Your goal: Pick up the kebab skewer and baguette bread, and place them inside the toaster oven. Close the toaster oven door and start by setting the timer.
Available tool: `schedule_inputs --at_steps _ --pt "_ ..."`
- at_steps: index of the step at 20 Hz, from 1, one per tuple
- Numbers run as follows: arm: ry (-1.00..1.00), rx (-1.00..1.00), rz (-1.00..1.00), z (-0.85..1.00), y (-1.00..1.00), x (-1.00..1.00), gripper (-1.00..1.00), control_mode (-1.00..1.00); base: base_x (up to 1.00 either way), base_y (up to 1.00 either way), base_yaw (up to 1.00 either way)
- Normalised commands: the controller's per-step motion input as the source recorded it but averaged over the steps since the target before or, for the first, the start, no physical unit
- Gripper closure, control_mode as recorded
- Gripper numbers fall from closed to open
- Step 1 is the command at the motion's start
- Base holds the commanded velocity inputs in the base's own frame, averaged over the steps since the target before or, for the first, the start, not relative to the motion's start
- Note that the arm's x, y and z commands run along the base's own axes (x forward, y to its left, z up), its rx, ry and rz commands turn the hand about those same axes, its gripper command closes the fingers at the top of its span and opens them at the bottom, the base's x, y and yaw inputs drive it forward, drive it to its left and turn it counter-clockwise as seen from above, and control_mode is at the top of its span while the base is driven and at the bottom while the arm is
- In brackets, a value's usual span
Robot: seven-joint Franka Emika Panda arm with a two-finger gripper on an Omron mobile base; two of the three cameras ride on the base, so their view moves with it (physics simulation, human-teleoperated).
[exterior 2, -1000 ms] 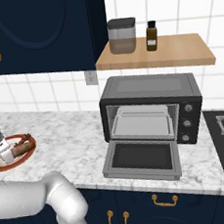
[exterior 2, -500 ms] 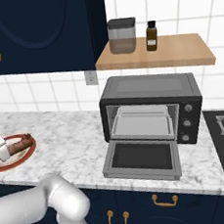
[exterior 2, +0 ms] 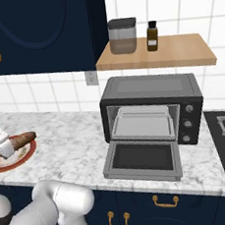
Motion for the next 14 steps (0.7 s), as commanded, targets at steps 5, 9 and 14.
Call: schedule_inputs --at_steps 5,9,14 --pt "0.01 0.05 0.14 0.62 -1.00 -0.34 1.00 -1.00 0.00 0.00 0.00" --pt "0.01 0.02 0.11 0.59 -1.00 -0.47 1.00 -1.00 0.00 0.00 0.00" --pt "0.05 0.00 0.12 0.35 -1.00 -0.33 1.00 -1.00 0.00 0.00 0.00"
